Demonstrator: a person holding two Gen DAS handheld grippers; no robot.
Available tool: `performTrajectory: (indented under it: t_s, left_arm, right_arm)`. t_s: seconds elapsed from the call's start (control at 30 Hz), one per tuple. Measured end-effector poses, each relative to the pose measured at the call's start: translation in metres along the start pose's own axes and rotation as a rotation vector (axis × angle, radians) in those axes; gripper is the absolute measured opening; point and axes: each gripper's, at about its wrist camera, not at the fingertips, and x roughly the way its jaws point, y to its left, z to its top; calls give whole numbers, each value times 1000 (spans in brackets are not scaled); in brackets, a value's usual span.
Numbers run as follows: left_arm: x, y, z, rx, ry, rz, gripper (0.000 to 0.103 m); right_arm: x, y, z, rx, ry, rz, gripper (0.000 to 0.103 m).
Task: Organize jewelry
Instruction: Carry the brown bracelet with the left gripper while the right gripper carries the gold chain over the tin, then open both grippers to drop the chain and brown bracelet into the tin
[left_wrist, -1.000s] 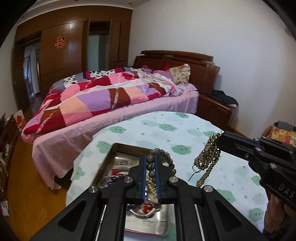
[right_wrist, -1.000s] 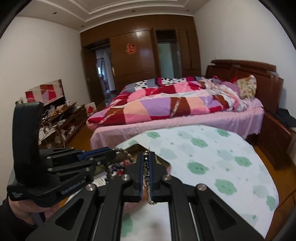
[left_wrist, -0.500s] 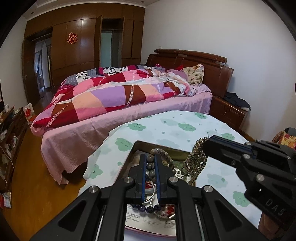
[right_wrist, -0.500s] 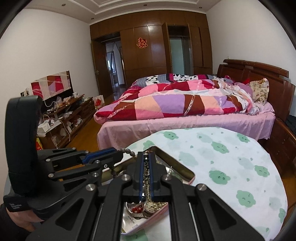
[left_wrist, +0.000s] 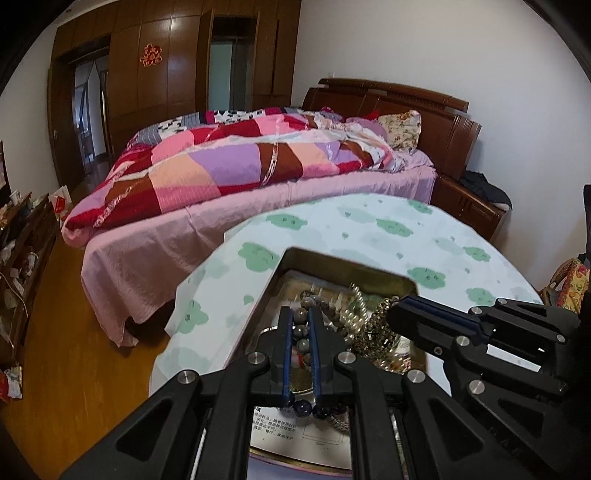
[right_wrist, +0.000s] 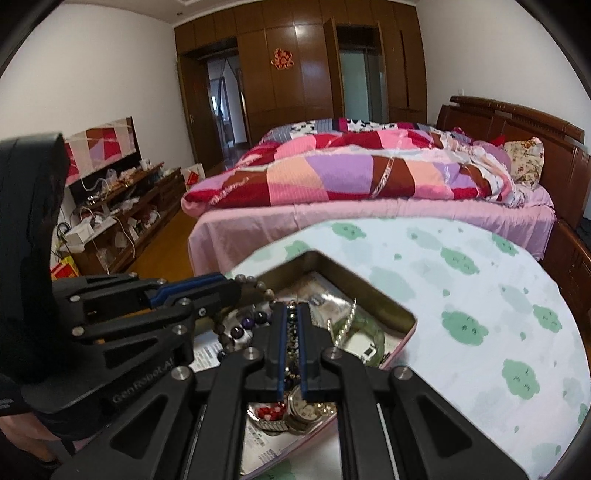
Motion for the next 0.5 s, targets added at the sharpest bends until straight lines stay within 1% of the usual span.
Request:
performTrajectory:
  t_s: [0.2, 0.27, 0.33, 0.37, 0.4, 0.43, 0.5]
  left_arm:
    - [17, -2, -9, 9, 44, -1, 8]
    - [19, -2, -12, 6, 51, -13, 8]
    - [20, -3, -13, 8, 55, -7, 8]
    - [19, -3, -13, 6, 57, -10, 10]
    - [18, -3, -13, 4, 57, -10, 12]
    - [14, -3, -12, 1, 51, -7, 15]
    - [3, 0, -9, -20, 25, -10, 30]
  right_arm:
    - [19, -2, -11, 0, 74, -8, 8]
    - [20, -3, -14, 1, 83, -18, 9]
    - [20, -5, -16, 12, 88, -18, 12]
    - [20, -6, -17, 18, 98, -19, 20]
    - [19, -6, -17, 21, 101, -23, 33]
    - [17, -8, -18, 25, 101, -37, 36]
    - [10, -12, -18, 44, 92, -53, 46]
